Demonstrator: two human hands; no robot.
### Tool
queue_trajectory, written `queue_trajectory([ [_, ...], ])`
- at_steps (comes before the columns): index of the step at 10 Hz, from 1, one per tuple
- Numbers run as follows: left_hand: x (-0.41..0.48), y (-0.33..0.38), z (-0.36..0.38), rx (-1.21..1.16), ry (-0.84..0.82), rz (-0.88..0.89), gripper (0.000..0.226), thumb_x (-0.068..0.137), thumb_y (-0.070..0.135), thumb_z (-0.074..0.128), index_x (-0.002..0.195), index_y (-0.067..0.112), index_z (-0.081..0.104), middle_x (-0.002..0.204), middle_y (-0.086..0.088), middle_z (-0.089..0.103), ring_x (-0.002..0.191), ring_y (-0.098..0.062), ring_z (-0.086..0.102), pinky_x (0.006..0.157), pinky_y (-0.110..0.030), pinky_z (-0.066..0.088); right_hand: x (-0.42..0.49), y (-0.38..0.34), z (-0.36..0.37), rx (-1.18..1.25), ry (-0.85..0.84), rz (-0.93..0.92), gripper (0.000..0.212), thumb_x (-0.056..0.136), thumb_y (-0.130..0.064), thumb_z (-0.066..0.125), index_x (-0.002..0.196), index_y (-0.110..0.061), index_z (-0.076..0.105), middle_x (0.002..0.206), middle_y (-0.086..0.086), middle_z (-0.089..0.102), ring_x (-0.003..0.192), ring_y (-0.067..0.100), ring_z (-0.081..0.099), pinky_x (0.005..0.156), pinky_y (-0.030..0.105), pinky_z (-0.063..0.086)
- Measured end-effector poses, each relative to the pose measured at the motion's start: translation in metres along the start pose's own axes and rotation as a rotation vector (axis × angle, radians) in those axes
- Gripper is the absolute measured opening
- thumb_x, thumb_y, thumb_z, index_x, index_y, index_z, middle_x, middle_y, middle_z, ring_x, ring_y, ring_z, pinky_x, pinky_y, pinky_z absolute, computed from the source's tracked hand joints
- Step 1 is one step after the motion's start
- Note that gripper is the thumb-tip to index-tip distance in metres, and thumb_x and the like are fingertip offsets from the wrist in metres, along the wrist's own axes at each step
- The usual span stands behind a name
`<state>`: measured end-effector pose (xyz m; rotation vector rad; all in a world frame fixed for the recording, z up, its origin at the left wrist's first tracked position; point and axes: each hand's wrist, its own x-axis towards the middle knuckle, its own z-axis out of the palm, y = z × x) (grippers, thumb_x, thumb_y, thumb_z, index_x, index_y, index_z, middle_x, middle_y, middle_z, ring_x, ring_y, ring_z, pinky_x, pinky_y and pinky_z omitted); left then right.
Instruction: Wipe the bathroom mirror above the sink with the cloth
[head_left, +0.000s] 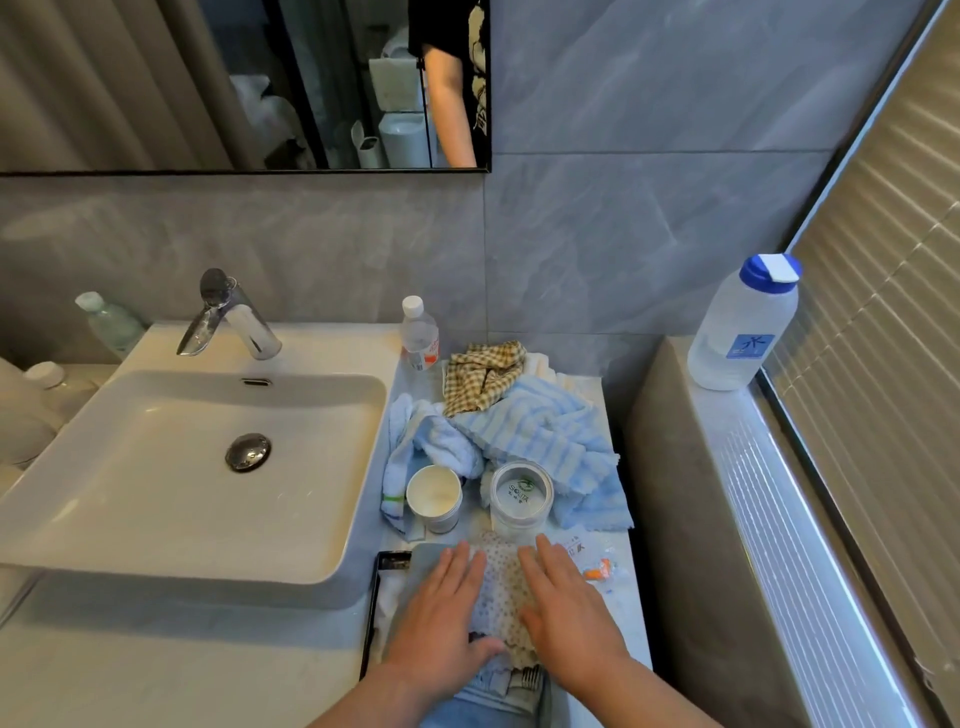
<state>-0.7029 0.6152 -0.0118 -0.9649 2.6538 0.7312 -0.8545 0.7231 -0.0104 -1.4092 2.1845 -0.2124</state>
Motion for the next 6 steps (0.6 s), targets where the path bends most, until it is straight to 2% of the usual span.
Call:
queue_trajectory([
  [1, 0.004, -0.007, 0.014, 0.108, -0.114, -0.007, 0.099, 0.083, 0.069, 0.044, 0.151, 0.028, -0.016, 0.147, 0.015, -0.03, 0.144, -0.012, -0.023, 0.117, -0.032, -0.011, 0.004, 0.008, 0.013, -0.057, -0.093, -0.02, 0.073, 0.103, -0.036, 0.042, 0.159, -0.024, -0.003, 0.164, -0.002, -0.019, 0.153, 0.021, -0.011, 0.121, 0.036, 0.019],
  [2, 0.002, -0.013, 0.022, 0.211, -0.151, 0.009, 0.094, 0.082, 0.071, 0.027, 0.15, 0.026, -0.019, 0.148, 0.009, -0.034, 0.144, -0.015, -0.024, 0.112, -0.031, -0.016, 0.004, 0.014, 0.026, -0.089, -0.116, -0.01, 0.075, 0.103, -0.037, 0.042, 0.158, -0.022, -0.007, 0.151, -0.007, -0.031, 0.153, 0.02, -0.012, 0.119, 0.034, 0.025],
  [3, 0.003, -0.014, 0.023, 0.227, -0.162, 0.008, 0.089, 0.092, 0.065, 0.033, 0.15, 0.024, -0.02, 0.148, 0.008, -0.035, 0.143, -0.014, -0.025, 0.113, -0.031, -0.016, 0.006, 0.016, 0.031, -0.1, -0.116, 0.012, 0.073, 0.104, -0.037, 0.039, 0.158, -0.022, -0.009, 0.15, -0.007, -0.034, 0.153, 0.021, -0.012, 0.116, 0.036, 0.029],
  [4, 0.005, -0.015, 0.024, 0.214, -0.171, 0.009, 0.089, 0.093, 0.062, 0.037, 0.15, 0.024, -0.019, 0.151, 0.008, -0.032, 0.145, -0.016, -0.024, 0.117, -0.033, -0.013, 0.007, 0.015, 0.03, -0.096, -0.145, 0.036, 0.075, 0.104, -0.036, 0.041, 0.158, -0.023, -0.008, 0.163, -0.002, -0.024, 0.153, 0.025, -0.009, 0.118, 0.04, 0.027],
  [5, 0.002, -0.01, 0.016, 0.17, -0.146, 0.009, 0.088, 0.092, 0.06, 0.042, 0.153, 0.024, -0.009, 0.158, 0.005, -0.023, 0.146, -0.018, -0.02, 0.119, -0.035, -0.008, -0.003, 0.011, 0.015, -0.02, -0.098, 0.032, 0.069, 0.101, -0.033, 0.044, 0.159, -0.02, 0.008, 0.167, 0.001, -0.004, 0.153, 0.028, 0.003, 0.12, 0.039, 0.023],
  [6, -0.006, -0.008, 0.004, 0.07, -0.053, 0.032, 0.079, 0.089, 0.06, 0.047, 0.153, 0.028, 0.013, 0.161, 0.005, -0.007, 0.149, -0.017, -0.008, 0.12, -0.036, 0.002, -0.02, 0.012, -0.001, 0.08, 0.11, 0.016, 0.047, 0.097, -0.025, 0.046, 0.143, -0.016, 0.044, 0.151, 0.002, 0.039, 0.141, 0.024, 0.035, 0.112, 0.031, 0.032],
])
